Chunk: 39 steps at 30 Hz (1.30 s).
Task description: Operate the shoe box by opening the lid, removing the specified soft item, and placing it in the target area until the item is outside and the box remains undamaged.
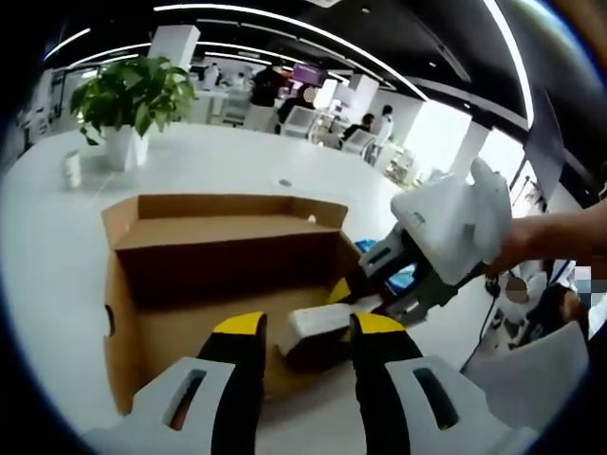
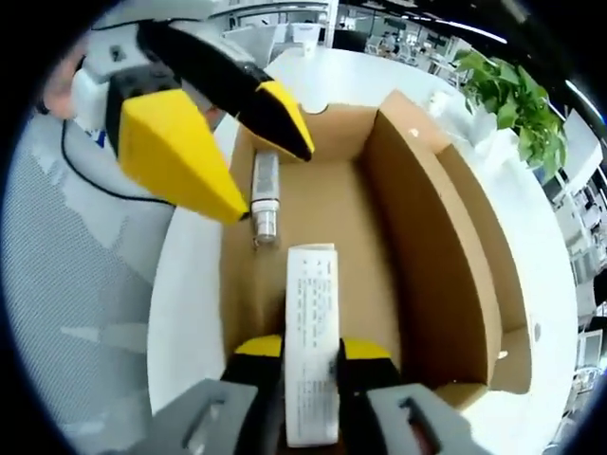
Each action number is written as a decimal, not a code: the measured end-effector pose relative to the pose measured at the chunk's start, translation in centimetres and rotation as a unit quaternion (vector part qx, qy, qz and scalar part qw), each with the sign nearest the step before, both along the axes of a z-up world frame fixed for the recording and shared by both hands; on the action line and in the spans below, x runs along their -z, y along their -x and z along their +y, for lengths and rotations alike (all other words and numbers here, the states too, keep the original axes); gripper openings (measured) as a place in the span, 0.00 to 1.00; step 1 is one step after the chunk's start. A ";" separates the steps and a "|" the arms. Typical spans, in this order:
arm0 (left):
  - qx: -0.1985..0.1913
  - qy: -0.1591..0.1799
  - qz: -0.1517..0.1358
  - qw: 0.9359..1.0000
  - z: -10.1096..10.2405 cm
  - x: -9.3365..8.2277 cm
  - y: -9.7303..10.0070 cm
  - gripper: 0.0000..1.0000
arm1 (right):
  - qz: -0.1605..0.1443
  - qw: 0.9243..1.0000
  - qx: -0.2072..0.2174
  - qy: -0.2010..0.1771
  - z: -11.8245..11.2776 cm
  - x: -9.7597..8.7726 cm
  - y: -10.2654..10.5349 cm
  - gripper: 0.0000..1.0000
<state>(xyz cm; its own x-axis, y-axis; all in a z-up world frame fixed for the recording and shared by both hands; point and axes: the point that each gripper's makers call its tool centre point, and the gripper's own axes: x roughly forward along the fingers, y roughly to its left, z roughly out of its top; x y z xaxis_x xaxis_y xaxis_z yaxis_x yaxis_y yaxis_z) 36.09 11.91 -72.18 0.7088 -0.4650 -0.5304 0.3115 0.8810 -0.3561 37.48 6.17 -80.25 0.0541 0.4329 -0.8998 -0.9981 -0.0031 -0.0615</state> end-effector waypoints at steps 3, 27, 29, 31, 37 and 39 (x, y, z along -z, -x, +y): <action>-0.003 -0.001 -0.004 1.000 0.2 -0.2 0.0 0.36 | -0.008 1.000 -0.002 -0.003 0.1 -0.8 0.1 0.16; -0.041 0.011 -0.012 0.999 1.9 -0.6 -0.7 0.34 | -0.056 0.998 -0.004 -0.016 0.2 -5.5 -0.3 0.16; -0.041 0.013 -0.012 0.999 1.9 -0.6 -0.7 0.34 | -0.060 0.998 -0.004 -0.017 0.3 -5.8 -0.3 0.16; -0.043 0.014 -0.012 0.999 2.0 -0.6 -0.7 0.34 | -0.064 0.998 -0.004 -0.017 0.2 -6.2 -0.3 0.16; -0.047 0.020 -0.018 0.999 2.1 -1.1 -0.8 0.34 | -0.077 0.997 -0.005 -0.018 -0.3 -7.5 -0.2 0.16; -0.047 0.020 -0.020 0.998 2.0 -1.2 -0.8 0.34 | -0.080 0.997 -0.001 -0.019 -0.6 -8.0 -0.3 0.16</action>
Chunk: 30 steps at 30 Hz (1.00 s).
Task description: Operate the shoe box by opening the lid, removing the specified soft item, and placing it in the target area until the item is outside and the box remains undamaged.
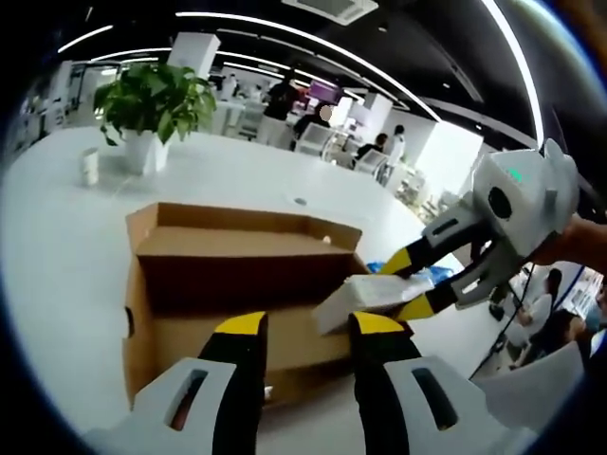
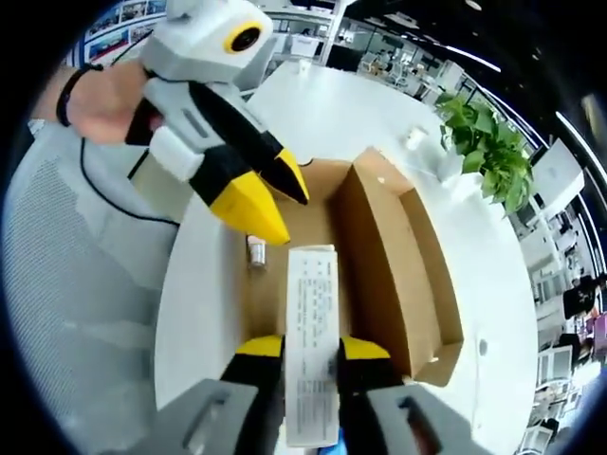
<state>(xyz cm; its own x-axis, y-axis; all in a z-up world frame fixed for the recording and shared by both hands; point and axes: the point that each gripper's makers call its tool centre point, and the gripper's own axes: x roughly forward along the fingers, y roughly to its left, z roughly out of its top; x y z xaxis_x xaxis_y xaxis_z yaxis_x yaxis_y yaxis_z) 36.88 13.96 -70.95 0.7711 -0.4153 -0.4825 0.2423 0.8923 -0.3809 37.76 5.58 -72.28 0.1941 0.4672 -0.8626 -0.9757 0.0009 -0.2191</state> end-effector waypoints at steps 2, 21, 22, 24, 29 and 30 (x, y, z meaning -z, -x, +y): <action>0.000 0.001 -0.001 1.000 0.0 -0.1 0.0 0.34 | 0.003 1.000 0.008 -0.007 -0.1 -0.4 0.0 0.16; 0.009 -0.001 -0.005 1.000 -0.4 -0.4 0.4 0.34 | -0.009 0.999 0.036 0.009 -5.5 -1.2 0.7 0.16; 0.010 -0.002 -0.005 1.000 -0.4 -0.3 0.4 0.34 | -0.009 0.999 0.039 0.010 -5.8 -1.1 0.8 0.16; 0.012 -0.002 -0.005 1.000 -0.5 -0.3 0.5 0.34 | -0.008 0.999 0.045 0.012 -6.7 -0.9 0.9 0.16; 0.021 -0.007 -0.002 1.000 -0.9 0.0 0.6 0.34 | -0.004 0.998 0.058 0.017 -8.6 -0.3 1.4 0.16; 0.022 -0.007 -0.002 1.000 -1.0 0.0 0.7 0.34 | -0.003 0.998 0.061 0.020 -9.1 0.0 1.5 0.16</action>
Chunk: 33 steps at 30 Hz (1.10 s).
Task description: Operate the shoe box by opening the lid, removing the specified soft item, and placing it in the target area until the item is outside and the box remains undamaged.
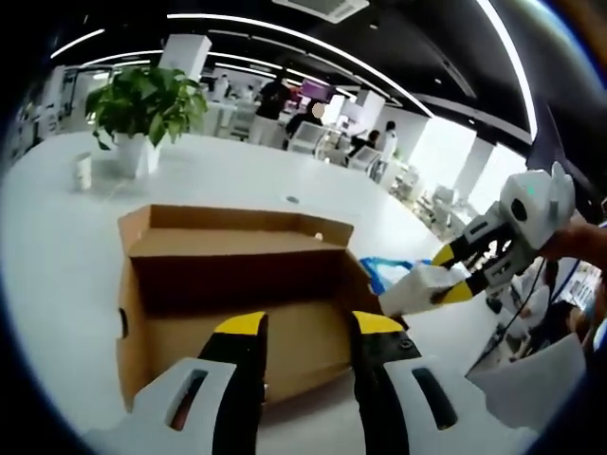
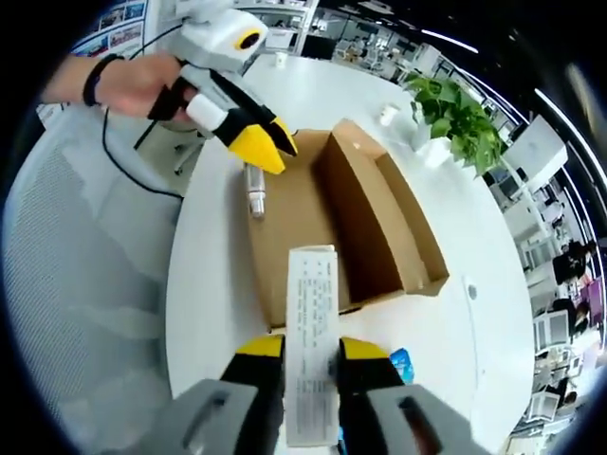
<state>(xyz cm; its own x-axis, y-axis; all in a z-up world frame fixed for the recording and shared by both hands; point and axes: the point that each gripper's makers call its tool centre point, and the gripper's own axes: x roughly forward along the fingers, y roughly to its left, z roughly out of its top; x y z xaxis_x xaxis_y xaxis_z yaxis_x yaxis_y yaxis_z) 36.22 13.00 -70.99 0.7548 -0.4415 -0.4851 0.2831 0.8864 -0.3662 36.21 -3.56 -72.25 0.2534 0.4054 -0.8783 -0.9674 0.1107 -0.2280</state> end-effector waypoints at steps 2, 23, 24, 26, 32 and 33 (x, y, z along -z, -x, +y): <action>0.003 -0.002 0.000 1.000 -0.1 0.0 0.0 0.34 | 0.002 1.000 0.005 0.003 -0.9 0.3 0.3 0.16; 0.016 -0.015 0.006 1.000 -1.0 0.2 0.6 0.34 | 0.009 0.999 0.052 0.008 -7.6 1.3 0.9 0.16; 0.016 -0.016 0.006 1.000 -1.1 0.2 0.7 0.34 | 0.010 0.998 0.056 0.008 -8.0 1.4 1.0 0.16; 0.016 -0.016 0.006 1.000 -1.1 0.1 0.7 0.34 | 0.012 0.998 0.062 0.008 -8.7 1.5 1.0 0.16; 0.016 -0.014 0.008 1.000 -1.1 0.0 0.8 0.35 | 0.026 0.997 0.078 0.008 -10.4 2.1 1.4 0.16; 0.015 -0.013 0.008 1.000 -1.1 0.0 0.8 0.35 | 0.028 0.996 0.081 0.008 -10.7 2.2 1.5 0.16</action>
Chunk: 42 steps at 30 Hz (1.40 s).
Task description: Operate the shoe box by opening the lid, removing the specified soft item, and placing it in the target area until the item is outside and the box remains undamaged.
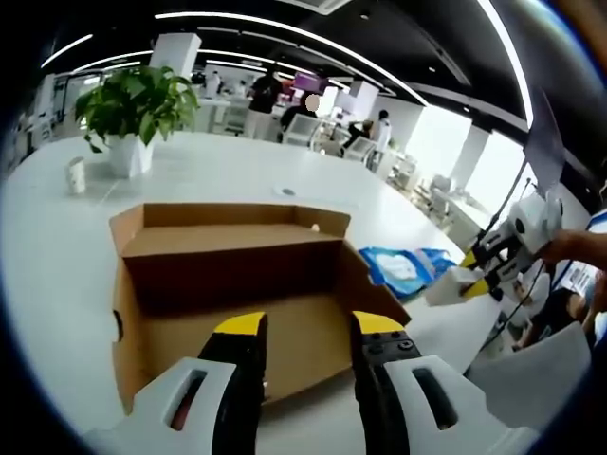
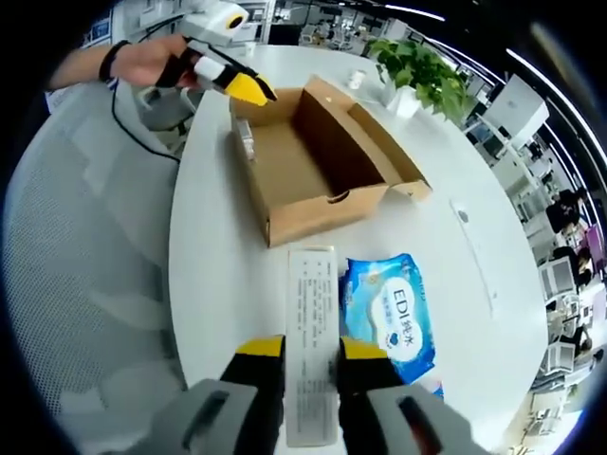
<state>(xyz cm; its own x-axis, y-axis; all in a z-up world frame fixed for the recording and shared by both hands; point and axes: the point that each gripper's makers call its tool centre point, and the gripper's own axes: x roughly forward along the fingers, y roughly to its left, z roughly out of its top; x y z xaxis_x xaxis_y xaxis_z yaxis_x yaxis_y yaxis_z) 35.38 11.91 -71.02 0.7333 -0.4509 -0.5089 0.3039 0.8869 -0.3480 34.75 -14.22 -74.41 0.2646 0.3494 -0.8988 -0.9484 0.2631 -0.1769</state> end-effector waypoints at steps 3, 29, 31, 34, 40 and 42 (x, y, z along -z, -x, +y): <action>-0.001 -0.003 0.000 1.000 0.1 0.0 0.0 0.35 | 0.002 1.000 0.004 0.000 -0.6 0.2 0.2 0.16; 0.003 -0.017 0.011 1.000 0.4 0.9 0.0 0.35 | 0.017 0.999 0.040 0.014 -7.1 1.6 0.4 0.16; 0.003 -0.017 0.012 1.000 0.4 1.0 0.0 0.35 | 0.017 0.999 0.042 0.013 -7.5 1.5 0.2 0.16; 0.004 -0.020 0.014 1.000 0.5 1.2 0.0 0.35 | 0.017 0.999 0.041 0.014 -7.9 1.4 0.1 0.16; -0.002 -0.020 0.016 1.000 0.9 1.2 0.0 0.35 | 0.016 0.999 0.046 0.016 -9.3 0.9 -0.8 0.16; -0.002 -0.022 0.016 1.000 0.9 1.3 0.0 0.35 | 0.016 0.999 0.046 0.016 -9.7 0.8 -1.0 0.16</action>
<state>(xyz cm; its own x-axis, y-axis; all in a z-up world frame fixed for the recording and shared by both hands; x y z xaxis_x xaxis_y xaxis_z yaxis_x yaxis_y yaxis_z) 35.41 12.83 -72.31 0.7180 -0.4244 -0.5518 0.2888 0.9028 -0.3185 35.79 -23.90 -75.25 0.2650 0.2952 -0.9180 -0.9260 0.3434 -0.1568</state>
